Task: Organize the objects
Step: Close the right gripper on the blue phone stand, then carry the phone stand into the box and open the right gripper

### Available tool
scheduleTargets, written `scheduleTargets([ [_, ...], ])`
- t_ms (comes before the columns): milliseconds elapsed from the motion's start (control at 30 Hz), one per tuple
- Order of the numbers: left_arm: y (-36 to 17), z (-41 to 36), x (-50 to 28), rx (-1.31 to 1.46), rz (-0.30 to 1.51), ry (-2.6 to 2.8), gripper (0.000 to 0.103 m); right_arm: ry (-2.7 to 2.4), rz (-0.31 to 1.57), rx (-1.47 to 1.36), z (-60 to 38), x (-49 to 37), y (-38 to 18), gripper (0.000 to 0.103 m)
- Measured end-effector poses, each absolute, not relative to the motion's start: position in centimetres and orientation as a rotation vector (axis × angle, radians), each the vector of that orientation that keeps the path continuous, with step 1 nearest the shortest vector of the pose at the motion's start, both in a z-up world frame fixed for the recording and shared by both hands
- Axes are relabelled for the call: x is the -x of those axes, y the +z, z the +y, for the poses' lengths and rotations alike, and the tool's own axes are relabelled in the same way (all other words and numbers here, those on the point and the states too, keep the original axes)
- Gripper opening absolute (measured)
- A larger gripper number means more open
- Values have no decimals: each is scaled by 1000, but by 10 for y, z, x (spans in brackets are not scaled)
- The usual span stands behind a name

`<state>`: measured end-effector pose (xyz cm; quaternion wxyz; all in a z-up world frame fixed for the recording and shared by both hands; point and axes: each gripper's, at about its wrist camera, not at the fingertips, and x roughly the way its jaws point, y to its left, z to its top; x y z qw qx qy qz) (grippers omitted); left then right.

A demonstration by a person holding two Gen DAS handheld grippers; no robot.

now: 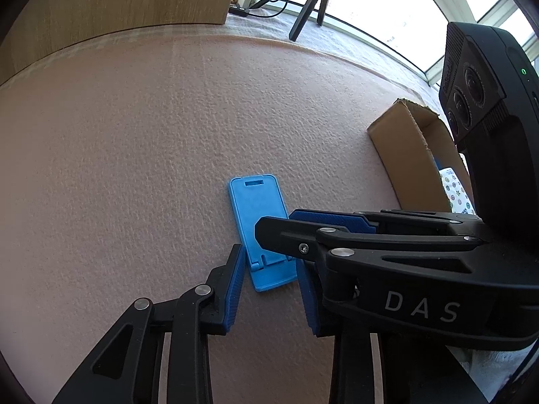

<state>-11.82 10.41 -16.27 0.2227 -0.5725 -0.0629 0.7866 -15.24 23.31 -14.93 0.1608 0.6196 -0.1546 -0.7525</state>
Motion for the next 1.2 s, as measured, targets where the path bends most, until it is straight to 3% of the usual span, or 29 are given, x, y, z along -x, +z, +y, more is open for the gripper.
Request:
scheduleTargets([
  [600, -127, 143, 109, 1486, -129, 2192, 33, -2238, -494, -1678, 280, 134, -114, 25],
  [1200, -71, 299, 80, 1268, 39, 2060, 33, -2487, -699, -1578, 430, 83, -59, 25],
])
